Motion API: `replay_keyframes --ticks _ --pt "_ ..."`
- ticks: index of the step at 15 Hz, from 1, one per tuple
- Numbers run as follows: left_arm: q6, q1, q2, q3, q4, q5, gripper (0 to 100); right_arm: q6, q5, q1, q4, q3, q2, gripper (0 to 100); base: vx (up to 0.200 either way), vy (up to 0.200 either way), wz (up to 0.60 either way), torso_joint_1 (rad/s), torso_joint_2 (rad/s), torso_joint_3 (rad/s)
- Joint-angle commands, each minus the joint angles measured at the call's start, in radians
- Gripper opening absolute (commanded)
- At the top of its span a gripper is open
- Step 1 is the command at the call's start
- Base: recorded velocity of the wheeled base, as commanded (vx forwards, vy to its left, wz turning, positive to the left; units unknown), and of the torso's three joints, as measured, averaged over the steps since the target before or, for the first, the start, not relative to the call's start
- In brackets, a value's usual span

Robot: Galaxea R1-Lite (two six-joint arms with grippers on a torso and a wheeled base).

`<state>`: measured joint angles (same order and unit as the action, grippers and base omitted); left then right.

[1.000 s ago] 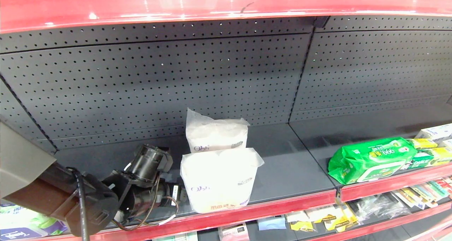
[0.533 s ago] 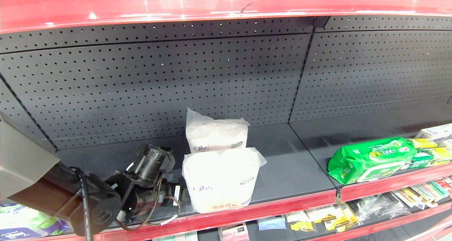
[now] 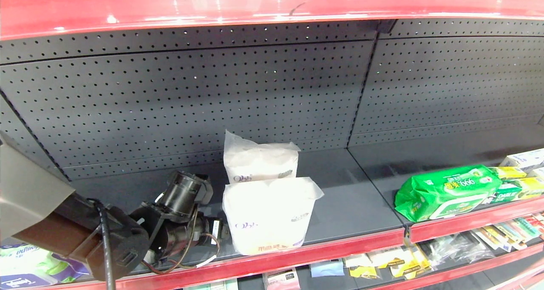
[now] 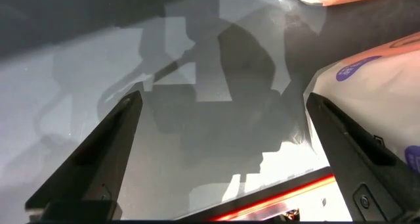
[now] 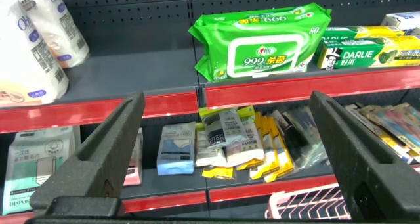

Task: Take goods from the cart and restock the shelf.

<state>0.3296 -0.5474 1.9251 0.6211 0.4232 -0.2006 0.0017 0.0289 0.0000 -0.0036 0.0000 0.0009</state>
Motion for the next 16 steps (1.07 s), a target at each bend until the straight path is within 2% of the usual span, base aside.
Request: replay_keyframes --ticks 1,16 --pt "0.000 0.000 0.002 0.000 0.000 0.000 100 0.000 0.000 0.000 -0.001 0.000 0.001 100 0.000 0.000 0.00 0.000 0.00 0.000" --pt "-0.007 -0.012 0.026 0.003 -0.003 0.003 100 0.000 0.000 0.000 0.001 0.000 0.001 100 0.000 0.000 0.00 0.000 0.00 0.000"
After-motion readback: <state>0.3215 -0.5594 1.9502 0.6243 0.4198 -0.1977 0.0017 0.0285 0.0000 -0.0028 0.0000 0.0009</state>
